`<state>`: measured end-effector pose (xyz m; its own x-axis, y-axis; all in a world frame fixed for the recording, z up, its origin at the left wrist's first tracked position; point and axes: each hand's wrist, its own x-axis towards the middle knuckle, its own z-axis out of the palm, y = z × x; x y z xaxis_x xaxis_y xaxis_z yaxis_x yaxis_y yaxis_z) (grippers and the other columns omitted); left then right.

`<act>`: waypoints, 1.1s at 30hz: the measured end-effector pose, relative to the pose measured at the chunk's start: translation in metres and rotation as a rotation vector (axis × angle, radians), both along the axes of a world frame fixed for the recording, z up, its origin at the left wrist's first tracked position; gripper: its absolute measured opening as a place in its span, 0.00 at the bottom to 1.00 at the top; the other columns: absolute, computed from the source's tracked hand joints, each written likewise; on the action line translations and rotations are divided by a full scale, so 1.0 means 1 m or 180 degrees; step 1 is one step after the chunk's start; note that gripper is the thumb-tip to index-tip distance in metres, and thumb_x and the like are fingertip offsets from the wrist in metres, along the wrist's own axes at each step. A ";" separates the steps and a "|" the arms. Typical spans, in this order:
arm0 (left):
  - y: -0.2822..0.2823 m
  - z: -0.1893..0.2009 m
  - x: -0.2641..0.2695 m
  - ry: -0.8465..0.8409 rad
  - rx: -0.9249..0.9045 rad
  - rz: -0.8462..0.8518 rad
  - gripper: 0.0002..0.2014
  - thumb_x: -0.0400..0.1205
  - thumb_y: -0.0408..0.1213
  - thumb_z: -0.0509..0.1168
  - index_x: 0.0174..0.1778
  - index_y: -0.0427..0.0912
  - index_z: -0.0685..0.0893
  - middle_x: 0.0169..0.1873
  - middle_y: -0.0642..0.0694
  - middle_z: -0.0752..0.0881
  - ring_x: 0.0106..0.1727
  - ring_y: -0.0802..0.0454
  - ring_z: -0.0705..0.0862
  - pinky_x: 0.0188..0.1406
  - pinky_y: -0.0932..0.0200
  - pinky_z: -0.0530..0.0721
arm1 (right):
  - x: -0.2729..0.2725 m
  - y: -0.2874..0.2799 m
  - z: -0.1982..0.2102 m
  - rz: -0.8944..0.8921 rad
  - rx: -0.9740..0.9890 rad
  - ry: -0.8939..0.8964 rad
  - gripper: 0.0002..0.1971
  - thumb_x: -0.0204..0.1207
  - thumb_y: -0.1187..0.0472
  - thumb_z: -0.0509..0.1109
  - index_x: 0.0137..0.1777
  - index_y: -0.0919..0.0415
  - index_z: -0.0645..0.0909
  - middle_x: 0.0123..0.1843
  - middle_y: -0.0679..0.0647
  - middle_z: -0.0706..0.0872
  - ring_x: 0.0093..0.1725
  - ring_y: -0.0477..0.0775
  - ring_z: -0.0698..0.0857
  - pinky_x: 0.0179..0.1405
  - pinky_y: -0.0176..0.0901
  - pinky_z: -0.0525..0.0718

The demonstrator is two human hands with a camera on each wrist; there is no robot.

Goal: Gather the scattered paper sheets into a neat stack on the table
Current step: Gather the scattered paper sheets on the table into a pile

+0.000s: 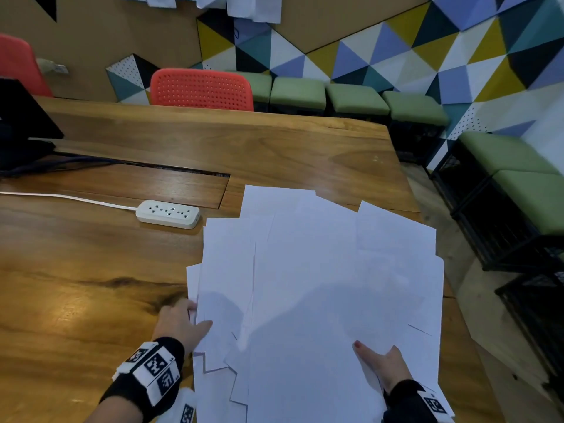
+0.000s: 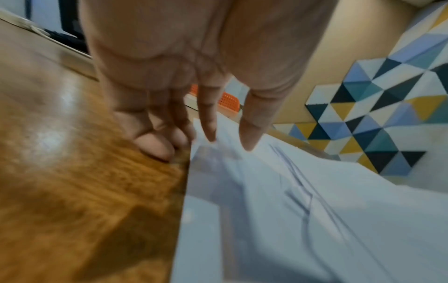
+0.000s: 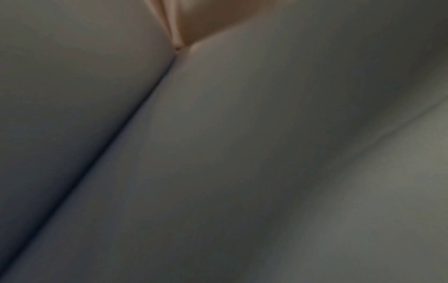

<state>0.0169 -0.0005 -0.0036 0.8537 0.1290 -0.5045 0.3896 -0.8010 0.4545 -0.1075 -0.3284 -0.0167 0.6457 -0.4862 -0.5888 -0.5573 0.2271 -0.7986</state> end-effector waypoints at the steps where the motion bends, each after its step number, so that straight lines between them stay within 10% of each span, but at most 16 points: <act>1: -0.001 0.003 0.003 -0.0082 -0.0041 0.0236 0.27 0.71 0.43 0.73 0.64 0.40 0.74 0.60 0.37 0.78 0.53 0.42 0.80 0.51 0.53 0.82 | 0.000 0.000 -0.001 -0.0004 -0.0044 0.0038 0.35 0.63 0.66 0.80 0.66 0.77 0.67 0.60 0.63 0.78 0.55 0.58 0.74 0.64 0.53 0.72; 4: -0.007 0.005 0.013 0.0138 -0.0712 0.0900 0.35 0.69 0.39 0.76 0.68 0.34 0.67 0.59 0.32 0.79 0.47 0.38 0.82 0.35 0.54 0.83 | -0.001 0.001 0.007 0.0006 0.0009 0.0073 0.27 0.71 0.71 0.73 0.67 0.75 0.66 0.59 0.65 0.76 0.55 0.58 0.72 0.68 0.56 0.69; 9: -0.016 -0.002 0.017 0.0352 -0.0944 0.1214 0.42 0.67 0.42 0.77 0.73 0.31 0.65 0.68 0.32 0.75 0.64 0.33 0.77 0.54 0.49 0.79 | 0.000 0.005 -0.003 0.0007 -0.0151 0.0134 0.39 0.58 0.57 0.84 0.63 0.74 0.70 0.63 0.67 0.79 0.57 0.62 0.78 0.66 0.56 0.73; 12: -0.015 0.001 0.014 0.0299 -0.0386 0.1133 0.49 0.57 0.56 0.75 0.72 0.37 0.68 0.69 0.32 0.73 0.65 0.32 0.75 0.63 0.42 0.78 | 0.000 0.004 -0.004 -0.0083 -0.0120 0.0199 0.34 0.67 0.62 0.78 0.67 0.74 0.65 0.65 0.66 0.76 0.65 0.67 0.76 0.69 0.56 0.70; 18: -0.019 0.007 0.017 0.0344 -0.0840 0.1334 0.37 0.63 0.46 0.77 0.64 0.33 0.70 0.60 0.34 0.78 0.55 0.34 0.81 0.56 0.43 0.84 | 0.000 0.008 -0.002 0.0103 -0.0236 0.0132 0.57 0.46 0.48 0.87 0.70 0.76 0.64 0.65 0.67 0.77 0.65 0.67 0.77 0.68 0.57 0.72; 21: -0.023 0.005 0.019 0.0308 -0.1128 0.1339 0.34 0.72 0.37 0.74 0.69 0.25 0.68 0.59 0.37 0.78 0.58 0.35 0.79 0.51 0.51 0.76 | -0.001 0.005 -0.005 0.0000 -0.0193 0.0184 0.41 0.66 0.61 0.79 0.72 0.77 0.61 0.66 0.64 0.75 0.70 0.68 0.74 0.70 0.57 0.70; 33: -0.027 0.003 0.000 0.0053 -0.1240 0.0855 0.15 0.77 0.28 0.66 0.58 0.25 0.82 0.57 0.30 0.85 0.53 0.35 0.83 0.55 0.51 0.79 | 0.001 0.000 -0.009 0.0041 -0.0183 0.0146 0.36 0.69 0.66 0.76 0.72 0.77 0.61 0.64 0.63 0.75 0.61 0.63 0.75 0.70 0.57 0.70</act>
<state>0.0170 -0.0276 -0.0001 0.8074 0.1426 -0.5726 0.5696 -0.4419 0.6931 -0.1066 -0.3288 -0.0257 0.6250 -0.5119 -0.5894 -0.5963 0.1742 -0.7836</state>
